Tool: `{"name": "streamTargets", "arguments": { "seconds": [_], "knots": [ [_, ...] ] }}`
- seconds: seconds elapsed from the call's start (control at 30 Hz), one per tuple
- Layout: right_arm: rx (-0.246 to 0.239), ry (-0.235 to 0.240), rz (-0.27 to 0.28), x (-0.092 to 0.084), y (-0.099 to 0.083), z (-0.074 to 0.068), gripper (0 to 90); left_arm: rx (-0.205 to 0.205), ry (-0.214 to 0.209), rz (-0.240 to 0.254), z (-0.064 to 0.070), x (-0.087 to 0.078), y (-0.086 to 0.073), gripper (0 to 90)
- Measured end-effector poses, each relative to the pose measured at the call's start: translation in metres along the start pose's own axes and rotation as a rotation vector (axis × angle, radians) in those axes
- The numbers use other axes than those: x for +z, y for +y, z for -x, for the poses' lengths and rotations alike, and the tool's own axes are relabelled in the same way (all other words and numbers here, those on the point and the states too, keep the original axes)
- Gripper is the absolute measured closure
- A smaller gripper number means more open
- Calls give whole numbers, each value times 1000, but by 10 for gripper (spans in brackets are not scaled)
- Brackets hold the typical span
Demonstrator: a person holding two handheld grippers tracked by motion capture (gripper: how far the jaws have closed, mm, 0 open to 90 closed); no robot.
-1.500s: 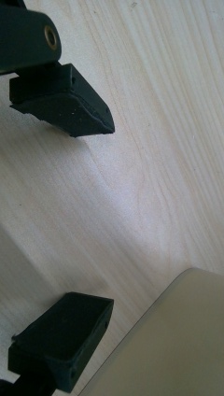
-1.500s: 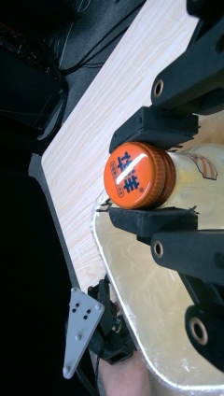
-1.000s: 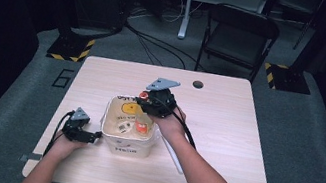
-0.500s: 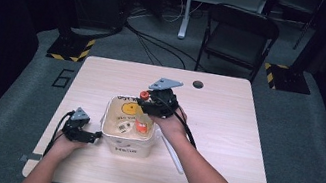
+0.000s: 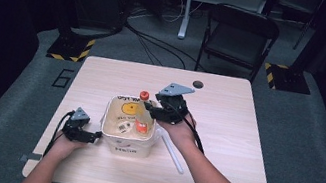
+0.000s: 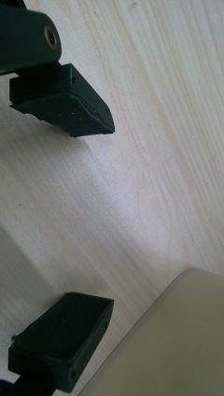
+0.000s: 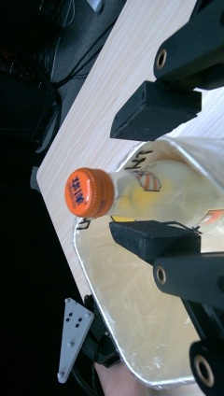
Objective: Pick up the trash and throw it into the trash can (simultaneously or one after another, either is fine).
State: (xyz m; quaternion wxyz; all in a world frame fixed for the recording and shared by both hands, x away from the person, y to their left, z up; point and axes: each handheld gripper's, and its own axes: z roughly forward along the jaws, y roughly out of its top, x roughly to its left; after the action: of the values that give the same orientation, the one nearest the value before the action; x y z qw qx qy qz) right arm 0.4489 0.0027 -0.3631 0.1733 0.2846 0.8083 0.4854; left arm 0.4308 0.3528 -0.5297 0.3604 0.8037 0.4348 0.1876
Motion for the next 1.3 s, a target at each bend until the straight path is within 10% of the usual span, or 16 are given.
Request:
{"name": "streamTargets", "arguments": {
  "seconds": [1.3],
  "knots": [
    [38, -100, -61, -30, -92, 11, 536, -2, -2, -1, 1, -1, -1, 137]
  ]
}}
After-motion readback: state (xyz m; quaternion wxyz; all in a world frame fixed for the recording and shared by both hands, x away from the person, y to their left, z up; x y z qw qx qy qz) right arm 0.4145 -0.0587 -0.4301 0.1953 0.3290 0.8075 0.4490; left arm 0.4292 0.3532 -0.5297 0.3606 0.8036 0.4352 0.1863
